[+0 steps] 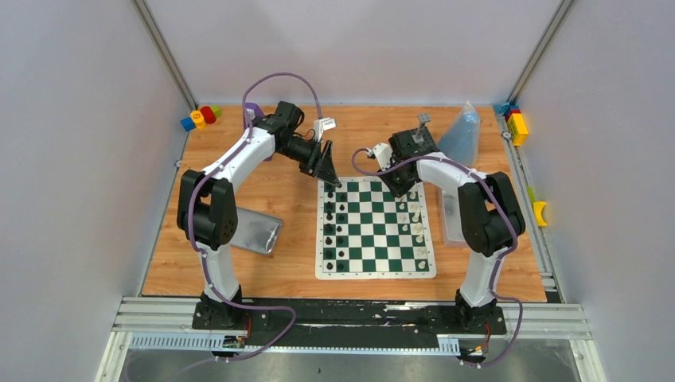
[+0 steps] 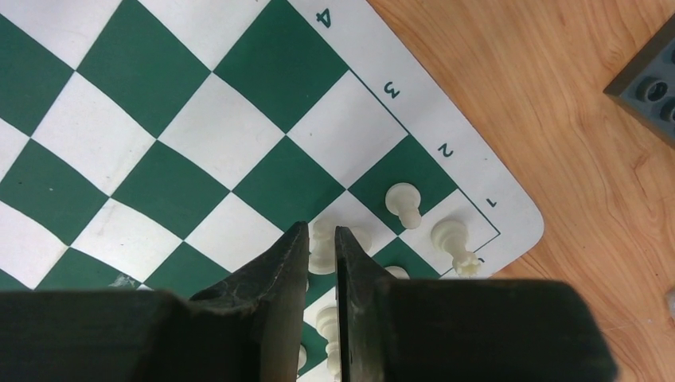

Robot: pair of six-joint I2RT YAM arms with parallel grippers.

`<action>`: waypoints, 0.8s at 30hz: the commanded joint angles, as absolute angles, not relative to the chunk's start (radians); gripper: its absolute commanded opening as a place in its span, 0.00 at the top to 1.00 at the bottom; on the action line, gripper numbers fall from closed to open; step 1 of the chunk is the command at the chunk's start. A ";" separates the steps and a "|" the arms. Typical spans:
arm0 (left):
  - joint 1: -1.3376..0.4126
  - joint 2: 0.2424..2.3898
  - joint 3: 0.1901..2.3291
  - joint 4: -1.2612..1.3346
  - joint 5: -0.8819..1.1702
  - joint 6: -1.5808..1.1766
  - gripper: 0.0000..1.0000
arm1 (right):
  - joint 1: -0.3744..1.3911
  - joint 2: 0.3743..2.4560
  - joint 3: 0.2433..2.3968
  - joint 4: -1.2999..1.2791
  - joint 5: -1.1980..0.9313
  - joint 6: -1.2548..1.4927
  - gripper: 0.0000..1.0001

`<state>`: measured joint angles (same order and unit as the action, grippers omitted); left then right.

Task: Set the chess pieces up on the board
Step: Adjust the chess piece on the chessboard.

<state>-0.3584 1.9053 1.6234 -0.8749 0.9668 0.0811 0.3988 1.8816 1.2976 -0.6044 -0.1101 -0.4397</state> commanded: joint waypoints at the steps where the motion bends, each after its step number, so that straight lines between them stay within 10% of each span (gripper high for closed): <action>1: -0.353 1.875 1.627 -0.875 0.994 0.094 0.32 | 0.403 1.902 1.325 -0.603 -0.087 -0.458 0.81; 24: -0.346 1.878 1.627 -0.875 0.992 0.095 0.31 | 0.406 1.921 1.338 -0.633 -0.135 -0.456 0.97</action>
<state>-0.3561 1.9053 1.6234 -0.8749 0.9668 0.0811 0.3985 1.9133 1.2991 -0.6109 -0.1055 -0.4549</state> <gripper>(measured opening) 0.685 0.092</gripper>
